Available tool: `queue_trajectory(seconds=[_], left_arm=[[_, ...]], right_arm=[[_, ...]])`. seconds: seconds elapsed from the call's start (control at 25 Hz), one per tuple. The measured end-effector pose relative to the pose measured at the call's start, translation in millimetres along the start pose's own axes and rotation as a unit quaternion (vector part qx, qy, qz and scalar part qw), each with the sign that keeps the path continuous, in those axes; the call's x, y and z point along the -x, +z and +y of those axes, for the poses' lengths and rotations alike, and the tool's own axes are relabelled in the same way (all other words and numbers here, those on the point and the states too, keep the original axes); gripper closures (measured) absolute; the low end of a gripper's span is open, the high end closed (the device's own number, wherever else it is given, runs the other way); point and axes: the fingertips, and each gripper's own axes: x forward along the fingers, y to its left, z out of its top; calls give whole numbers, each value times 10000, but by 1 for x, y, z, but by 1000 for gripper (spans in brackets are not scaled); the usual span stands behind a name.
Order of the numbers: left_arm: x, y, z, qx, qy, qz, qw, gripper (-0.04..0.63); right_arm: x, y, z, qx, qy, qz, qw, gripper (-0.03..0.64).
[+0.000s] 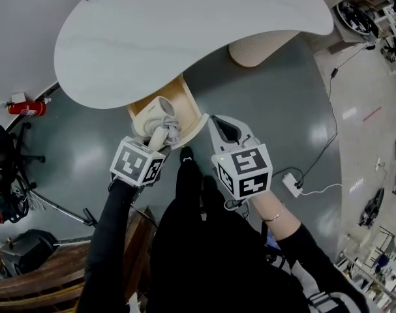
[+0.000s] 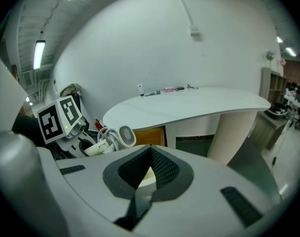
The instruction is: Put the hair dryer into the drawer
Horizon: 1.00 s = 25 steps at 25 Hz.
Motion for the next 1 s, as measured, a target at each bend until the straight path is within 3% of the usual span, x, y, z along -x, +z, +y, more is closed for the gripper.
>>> queue_trajectory(seconds=[0.24, 0.68, 1.0], left_arm=[[-14, 0, 10, 117, -95, 401, 9991, 494], [-37, 4, 28, -140, -191, 1019, 9945, 494], [-52, 0, 40, -139, -274, 1311, 9909, 494]], right_arm=[[-7, -4, -8, -142, -59, 70, 9999, 615], [-23, -12, -22, -274, -115, 307, 9991, 615], [-47, -17, -12, -224, 86, 595, 9979, 615]])
